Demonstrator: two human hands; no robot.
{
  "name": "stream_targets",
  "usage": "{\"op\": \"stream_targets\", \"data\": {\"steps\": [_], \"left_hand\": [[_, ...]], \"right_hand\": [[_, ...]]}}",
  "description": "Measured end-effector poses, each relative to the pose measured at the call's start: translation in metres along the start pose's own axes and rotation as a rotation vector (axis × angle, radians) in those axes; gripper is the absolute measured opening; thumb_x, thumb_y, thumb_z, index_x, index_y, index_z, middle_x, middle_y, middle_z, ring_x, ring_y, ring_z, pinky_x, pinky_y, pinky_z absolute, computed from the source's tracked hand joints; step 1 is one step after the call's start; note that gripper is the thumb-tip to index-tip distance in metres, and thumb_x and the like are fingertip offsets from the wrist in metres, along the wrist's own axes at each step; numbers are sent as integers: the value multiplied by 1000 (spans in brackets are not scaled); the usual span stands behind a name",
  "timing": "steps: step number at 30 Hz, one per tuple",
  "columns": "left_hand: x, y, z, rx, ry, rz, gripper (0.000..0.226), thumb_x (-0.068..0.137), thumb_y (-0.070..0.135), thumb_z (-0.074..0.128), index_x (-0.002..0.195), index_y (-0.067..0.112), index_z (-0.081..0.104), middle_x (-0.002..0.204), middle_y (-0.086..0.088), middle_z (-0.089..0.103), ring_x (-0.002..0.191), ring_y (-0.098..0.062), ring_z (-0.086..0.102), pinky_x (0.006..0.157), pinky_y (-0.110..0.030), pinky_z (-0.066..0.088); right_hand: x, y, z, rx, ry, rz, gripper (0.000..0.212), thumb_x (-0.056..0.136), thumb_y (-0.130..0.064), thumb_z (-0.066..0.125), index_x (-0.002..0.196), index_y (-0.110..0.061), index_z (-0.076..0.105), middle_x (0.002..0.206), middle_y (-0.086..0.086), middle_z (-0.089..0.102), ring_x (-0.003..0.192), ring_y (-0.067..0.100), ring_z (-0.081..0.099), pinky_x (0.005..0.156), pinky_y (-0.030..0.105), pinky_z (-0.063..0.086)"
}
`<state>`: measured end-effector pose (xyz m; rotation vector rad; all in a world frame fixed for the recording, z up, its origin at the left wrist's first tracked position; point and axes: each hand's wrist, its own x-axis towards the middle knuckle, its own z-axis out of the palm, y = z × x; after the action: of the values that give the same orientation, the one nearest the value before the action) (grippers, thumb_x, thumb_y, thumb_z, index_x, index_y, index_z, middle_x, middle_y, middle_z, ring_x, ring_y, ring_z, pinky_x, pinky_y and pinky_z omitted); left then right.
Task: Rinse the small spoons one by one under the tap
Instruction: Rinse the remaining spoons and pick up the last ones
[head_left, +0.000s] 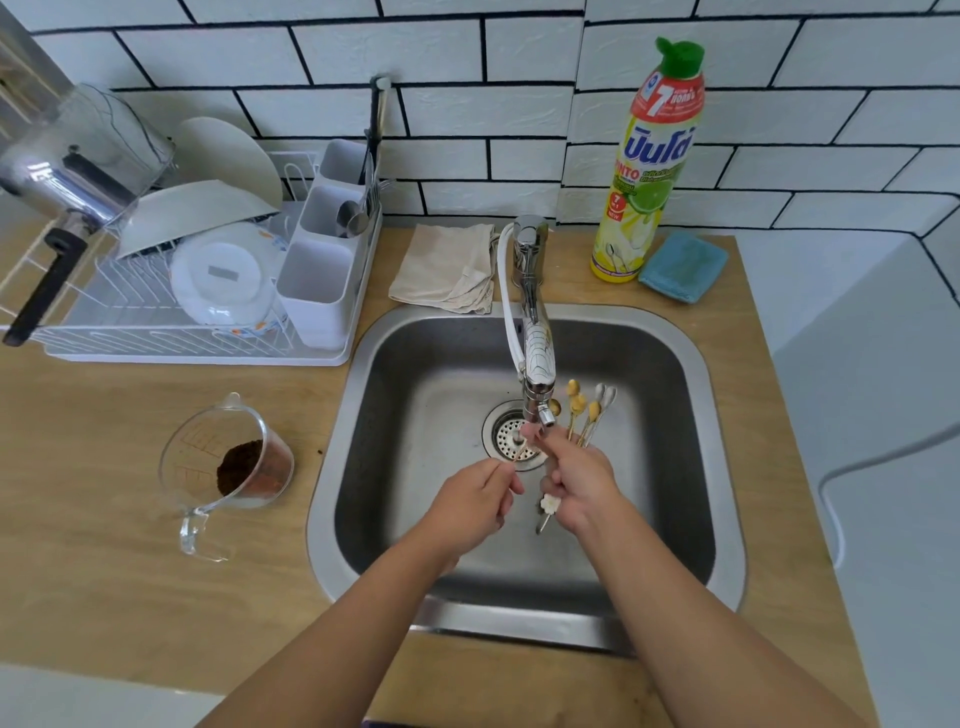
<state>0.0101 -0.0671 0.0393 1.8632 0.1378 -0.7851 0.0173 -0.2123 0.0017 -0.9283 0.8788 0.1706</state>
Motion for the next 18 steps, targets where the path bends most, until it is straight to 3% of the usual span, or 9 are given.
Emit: {"op": "stream_targets", "data": {"steps": [5, 9, 14, 18], "left_hand": [[-3, 9, 0, -137, -49, -63, 34, 109, 23, 37, 84, 10, 56, 60, 1, 44, 46, -5, 37, 45, -17, 33], [-8, 9, 5, -272, -71, -147, 31, 104, 19, 38, 74, 15, 46, 53, 0, 38, 44, -11, 29, 43, -20, 25], [-4, 15, 8, -681, -92, -333, 42, 98, 28, 44, 57, 26, 36, 53, 5, 28, 43, -12, 19, 49, -28, 15], [-7, 9, 8, -633, -94, -322, 40, 98, 26, 43, 58, 27, 35, 55, 5, 26, 46, -13, 16, 54, -32, 12]], "right_hand": [[-11, 21, -2, -132, -80, 53, 11, 83, -20, 85, 86, -11, 80, 61, 1, 53, 38, 4, 27, 34, 19, 19], [5, 2, -8, 60, -3, 13, 7, 88, -11, 79, 95, -9, 76, 60, -4, 60, 36, 2, 24, 33, 17, 17], [-11, 22, -4, -30, -121, 66, 17, 79, -22, 86, 90, -14, 78, 58, -3, 47, 37, 4, 23, 33, 19, 17], [-5, 11, -4, 19, -75, 34, 32, 81, -18, 85, 110, -6, 76, 70, 0, 58, 36, 3, 23, 32, 18, 17]]}}
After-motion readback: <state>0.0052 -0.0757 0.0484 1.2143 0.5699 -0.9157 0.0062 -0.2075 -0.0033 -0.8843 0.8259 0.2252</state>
